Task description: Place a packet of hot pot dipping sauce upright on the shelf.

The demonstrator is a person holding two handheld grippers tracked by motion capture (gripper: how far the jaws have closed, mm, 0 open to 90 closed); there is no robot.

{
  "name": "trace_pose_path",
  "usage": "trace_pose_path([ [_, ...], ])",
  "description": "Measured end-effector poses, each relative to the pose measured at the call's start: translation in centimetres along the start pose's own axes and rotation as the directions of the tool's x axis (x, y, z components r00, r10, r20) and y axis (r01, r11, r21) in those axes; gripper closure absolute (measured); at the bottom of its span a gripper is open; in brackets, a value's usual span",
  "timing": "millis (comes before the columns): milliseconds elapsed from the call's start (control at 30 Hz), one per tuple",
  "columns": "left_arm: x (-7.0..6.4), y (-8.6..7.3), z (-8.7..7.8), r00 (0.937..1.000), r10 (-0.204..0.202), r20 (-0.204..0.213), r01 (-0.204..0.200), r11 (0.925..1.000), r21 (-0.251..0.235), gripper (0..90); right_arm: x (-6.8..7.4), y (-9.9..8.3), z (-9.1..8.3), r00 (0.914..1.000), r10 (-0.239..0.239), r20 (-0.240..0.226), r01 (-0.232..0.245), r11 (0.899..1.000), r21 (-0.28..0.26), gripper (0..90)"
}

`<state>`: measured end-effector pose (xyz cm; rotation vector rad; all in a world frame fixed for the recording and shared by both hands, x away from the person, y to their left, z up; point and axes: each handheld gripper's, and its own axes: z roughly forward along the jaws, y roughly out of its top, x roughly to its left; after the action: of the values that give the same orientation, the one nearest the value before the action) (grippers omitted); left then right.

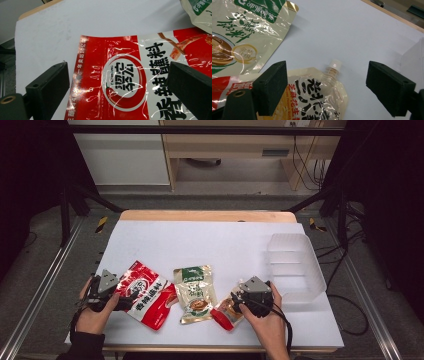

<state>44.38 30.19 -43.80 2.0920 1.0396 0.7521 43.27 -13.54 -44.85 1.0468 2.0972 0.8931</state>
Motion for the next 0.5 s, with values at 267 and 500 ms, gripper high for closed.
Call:
trace_pose_path([
  [267,-0.7,0.3,-0.2,0.9998,0.017,0.01,-0.017,0.9998,-0.004,4.5,-0.3,-0.7,-1.4,0.9996,0.026,0.011,-0.027,1.0,0.013,15.0],
  [500,-1.8,0.5,-0.4,0.999,0.042,0.017,-0.042,0.9991,-0.005,4.8,-0.3,-1.1,-2.2,0.9981,0.055,0.027,-0.056,0.998,0.024,15.8],
])
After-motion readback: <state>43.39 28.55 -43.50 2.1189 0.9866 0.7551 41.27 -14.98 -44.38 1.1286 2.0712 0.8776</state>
